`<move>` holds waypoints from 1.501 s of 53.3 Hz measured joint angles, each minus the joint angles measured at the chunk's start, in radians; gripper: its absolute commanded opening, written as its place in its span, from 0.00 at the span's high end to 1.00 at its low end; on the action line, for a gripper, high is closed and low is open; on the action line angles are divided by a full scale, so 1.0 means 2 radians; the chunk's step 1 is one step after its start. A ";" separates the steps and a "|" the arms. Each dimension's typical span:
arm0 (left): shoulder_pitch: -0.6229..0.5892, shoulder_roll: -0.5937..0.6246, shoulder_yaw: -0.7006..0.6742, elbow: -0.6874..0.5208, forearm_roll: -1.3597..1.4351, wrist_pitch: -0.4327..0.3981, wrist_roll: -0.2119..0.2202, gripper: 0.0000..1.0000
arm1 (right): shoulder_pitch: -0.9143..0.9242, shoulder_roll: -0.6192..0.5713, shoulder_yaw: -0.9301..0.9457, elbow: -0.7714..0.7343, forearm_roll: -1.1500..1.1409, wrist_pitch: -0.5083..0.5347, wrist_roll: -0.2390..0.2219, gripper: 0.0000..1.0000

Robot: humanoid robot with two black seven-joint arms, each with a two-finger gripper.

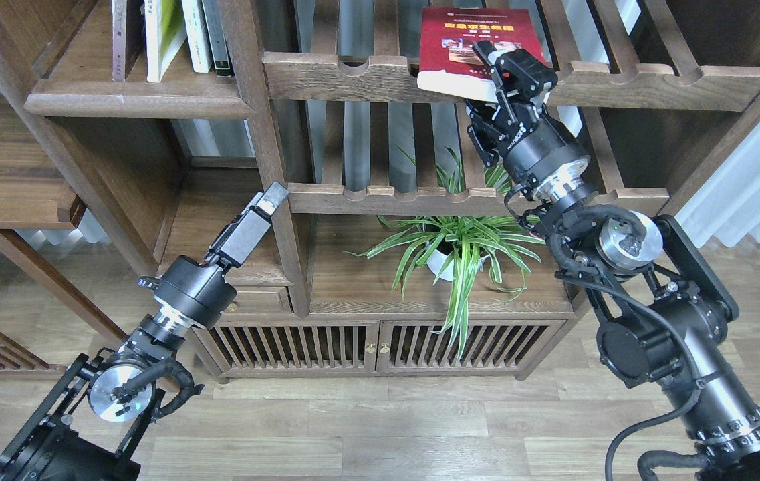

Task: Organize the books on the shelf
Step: 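Grasp the red book lying on the top shelf with the right gripper, then pull the red book down off the shelf toward the left gripper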

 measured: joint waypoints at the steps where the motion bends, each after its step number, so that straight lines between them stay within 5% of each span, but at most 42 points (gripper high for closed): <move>1: 0.000 0.000 0.000 0.000 0.000 0.000 0.000 0.18 | 0.000 0.000 0.000 0.000 0.000 0.000 0.000 0.56; 10: 0.000 0.000 0.000 0.000 0.000 0.000 -0.001 0.18 | 0.001 -0.001 0.001 -0.003 -0.001 -0.006 0.020 0.63; 31: 0.011 0.000 0.002 0.000 -0.001 0.000 -0.001 0.18 | -0.002 -0.001 0.006 -0.010 0.000 -0.005 0.022 0.94; 49: 0.034 0.000 0.006 0.002 -0.010 0.000 -0.002 0.10 | -0.015 0.001 0.010 -0.022 0.001 0.093 0.013 0.96; 63: 0.034 0.000 0.008 0.014 -0.039 0.000 -0.002 0.02 | -0.063 -0.003 -0.006 0.006 0.003 0.246 -0.014 0.97; 80: 0.033 0.000 0.018 0.019 -0.126 0.000 0.001 0.03 | -0.103 -0.012 -0.071 0.024 0.001 0.305 -0.019 0.97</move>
